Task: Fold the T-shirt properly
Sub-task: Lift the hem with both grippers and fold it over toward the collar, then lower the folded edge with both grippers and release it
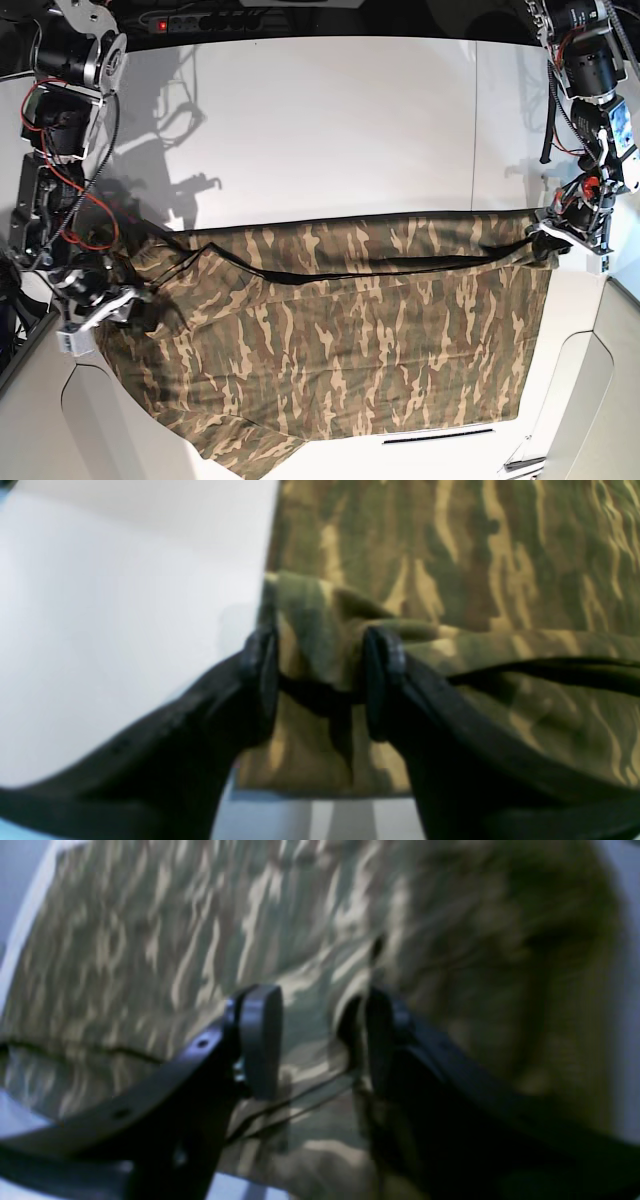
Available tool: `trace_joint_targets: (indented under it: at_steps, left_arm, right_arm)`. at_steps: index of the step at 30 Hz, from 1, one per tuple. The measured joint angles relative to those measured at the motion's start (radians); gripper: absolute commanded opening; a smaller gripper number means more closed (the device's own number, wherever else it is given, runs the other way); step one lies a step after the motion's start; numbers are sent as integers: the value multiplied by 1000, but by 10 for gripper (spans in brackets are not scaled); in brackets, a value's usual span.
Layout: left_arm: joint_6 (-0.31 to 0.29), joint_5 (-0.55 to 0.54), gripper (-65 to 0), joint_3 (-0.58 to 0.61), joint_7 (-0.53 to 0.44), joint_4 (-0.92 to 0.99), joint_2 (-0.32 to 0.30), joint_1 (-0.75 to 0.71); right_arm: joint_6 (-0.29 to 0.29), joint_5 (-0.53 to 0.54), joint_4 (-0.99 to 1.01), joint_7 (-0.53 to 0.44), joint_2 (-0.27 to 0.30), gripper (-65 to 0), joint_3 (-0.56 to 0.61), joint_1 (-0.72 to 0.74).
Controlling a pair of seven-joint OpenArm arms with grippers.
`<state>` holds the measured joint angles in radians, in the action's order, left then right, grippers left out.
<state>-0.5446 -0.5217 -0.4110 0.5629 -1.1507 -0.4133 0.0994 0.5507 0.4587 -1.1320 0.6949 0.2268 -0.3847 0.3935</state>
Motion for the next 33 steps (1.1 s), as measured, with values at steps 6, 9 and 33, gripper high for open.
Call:
trace_joint_targets:
  at_steps: [6, 9, 33]
  left_arm:
    - [-34, -128, -358, -126, 64, 0, 2, -2]
    - [-34, -176, -357, -166, 109, 0, 0, -3]
    - [-61, -230, -234, -170, -43, -8, 120, -102]
  right_arm:
    - [0, 29, -80, 26, 21, -380, -120, -71]
    - [0, 35, -80, 24, 55, -380, -151, -111]
    - [-11, 121, -22, -109, -4, -233, -128, -272]
